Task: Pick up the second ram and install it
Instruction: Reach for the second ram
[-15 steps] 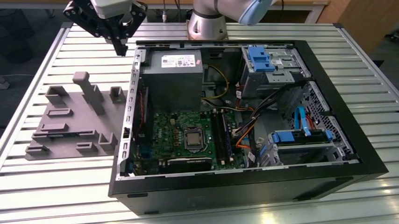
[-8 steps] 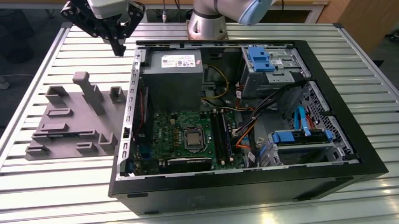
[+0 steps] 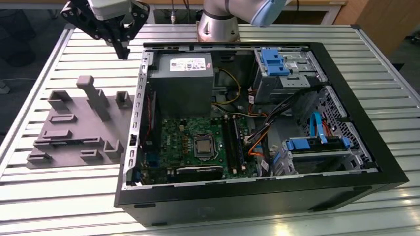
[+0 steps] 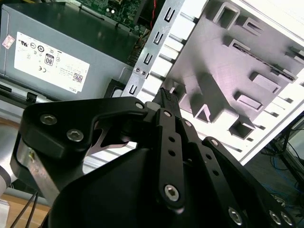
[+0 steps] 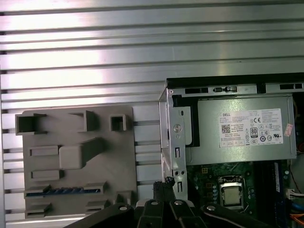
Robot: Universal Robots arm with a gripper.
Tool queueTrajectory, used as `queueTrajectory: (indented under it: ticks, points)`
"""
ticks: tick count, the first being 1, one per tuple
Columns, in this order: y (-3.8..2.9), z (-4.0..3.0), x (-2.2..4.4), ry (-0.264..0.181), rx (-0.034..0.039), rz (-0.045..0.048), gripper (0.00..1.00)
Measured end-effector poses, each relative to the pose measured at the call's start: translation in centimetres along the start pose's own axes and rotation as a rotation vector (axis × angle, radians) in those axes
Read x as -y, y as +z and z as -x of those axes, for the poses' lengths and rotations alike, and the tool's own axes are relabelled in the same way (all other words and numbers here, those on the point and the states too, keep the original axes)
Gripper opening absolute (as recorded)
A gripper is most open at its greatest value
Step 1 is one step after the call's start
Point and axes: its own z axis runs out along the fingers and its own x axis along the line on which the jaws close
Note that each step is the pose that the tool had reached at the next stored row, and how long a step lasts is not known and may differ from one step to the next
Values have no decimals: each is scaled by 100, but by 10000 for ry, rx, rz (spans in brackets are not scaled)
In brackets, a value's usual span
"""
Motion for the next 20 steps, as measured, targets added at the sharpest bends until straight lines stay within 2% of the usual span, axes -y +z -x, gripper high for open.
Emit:
queueTrajectory:
  ticks: [20]
  points:
    - [10,-113,9,0,0,-1,13]
